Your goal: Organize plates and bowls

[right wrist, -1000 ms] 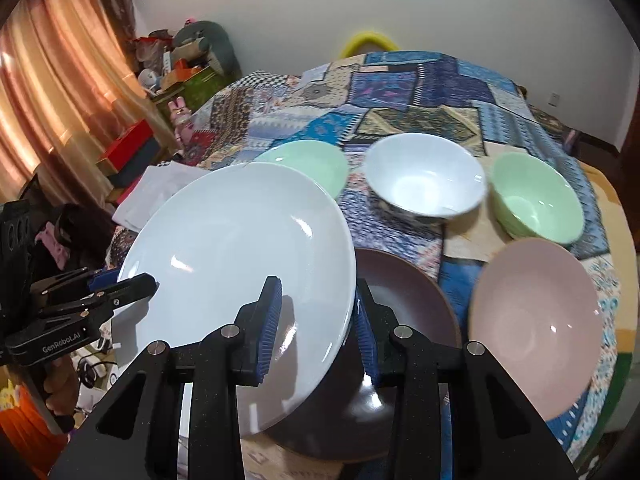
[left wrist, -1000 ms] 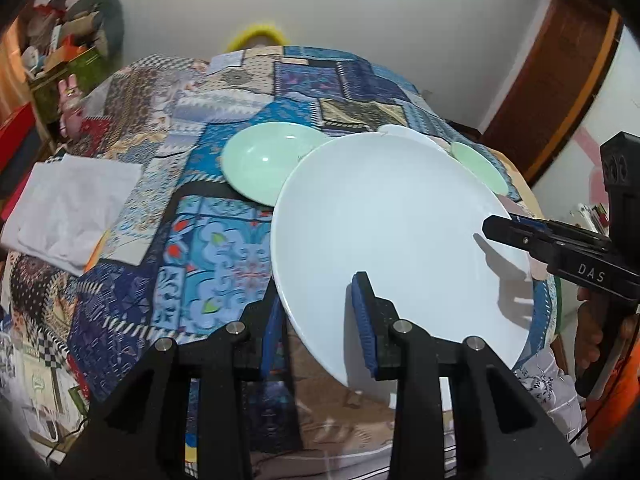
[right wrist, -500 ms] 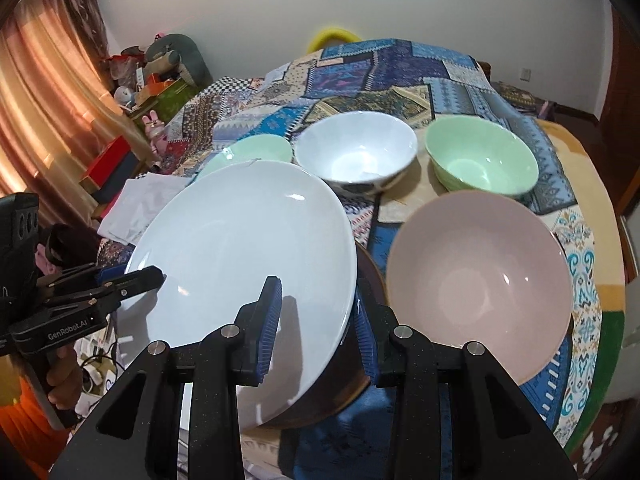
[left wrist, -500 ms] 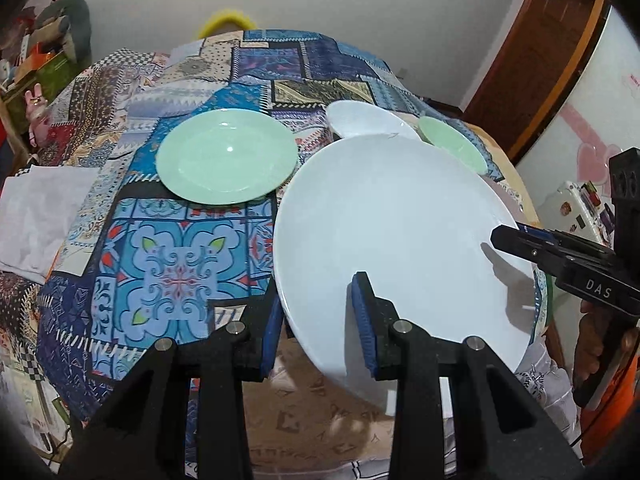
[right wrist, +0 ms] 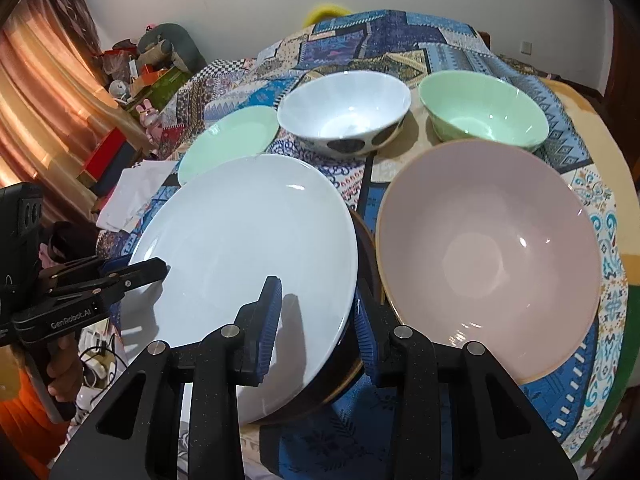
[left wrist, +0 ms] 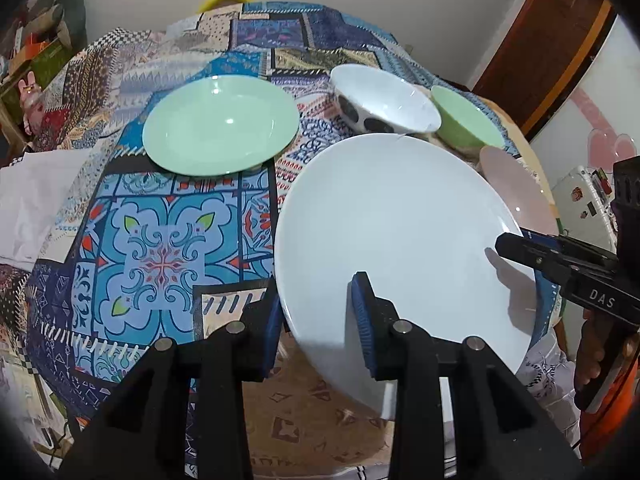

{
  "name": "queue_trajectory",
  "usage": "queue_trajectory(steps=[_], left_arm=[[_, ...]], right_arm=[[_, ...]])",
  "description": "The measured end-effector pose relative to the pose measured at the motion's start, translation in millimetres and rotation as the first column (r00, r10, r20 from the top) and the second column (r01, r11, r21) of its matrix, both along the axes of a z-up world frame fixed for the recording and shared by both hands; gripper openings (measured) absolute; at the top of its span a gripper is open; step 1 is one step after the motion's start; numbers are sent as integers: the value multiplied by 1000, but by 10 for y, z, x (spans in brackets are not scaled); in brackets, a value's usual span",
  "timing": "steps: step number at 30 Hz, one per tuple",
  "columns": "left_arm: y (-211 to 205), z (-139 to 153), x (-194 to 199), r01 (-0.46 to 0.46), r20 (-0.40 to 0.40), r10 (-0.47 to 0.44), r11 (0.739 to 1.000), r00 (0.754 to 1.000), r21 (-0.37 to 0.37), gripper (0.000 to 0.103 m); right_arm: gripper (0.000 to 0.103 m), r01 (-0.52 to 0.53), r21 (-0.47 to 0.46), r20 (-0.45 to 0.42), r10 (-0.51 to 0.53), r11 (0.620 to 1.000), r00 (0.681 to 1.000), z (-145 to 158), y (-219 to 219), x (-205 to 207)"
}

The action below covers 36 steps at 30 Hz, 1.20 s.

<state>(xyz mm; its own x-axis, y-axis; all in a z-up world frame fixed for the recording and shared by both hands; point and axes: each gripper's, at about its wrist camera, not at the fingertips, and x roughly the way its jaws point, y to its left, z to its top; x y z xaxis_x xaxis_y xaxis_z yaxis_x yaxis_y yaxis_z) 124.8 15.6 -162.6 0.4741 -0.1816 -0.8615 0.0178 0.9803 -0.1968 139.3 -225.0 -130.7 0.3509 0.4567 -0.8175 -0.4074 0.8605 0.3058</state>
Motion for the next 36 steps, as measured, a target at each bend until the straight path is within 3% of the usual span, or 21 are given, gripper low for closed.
queue_trajectory(steps=[18, 31, 36], left_arm=[[-14, -224, 168, 5, -49, -5, 1000, 999, 12, 34], [-136, -293, 226, 32, -40, -30, 998, 999, 57, 34], [-108, -300, 218, 26, -40, -25, 999, 999, 35, 34]], right_arm=[[33, 17, -17, -28, -17, 1000, 999, -137, -25, -18], [35, 54, -46, 11, -54, 997, 999, -103, -51, -76], [39, 56, -68, 22, -55, 996, 998, -96, -51, -105]])
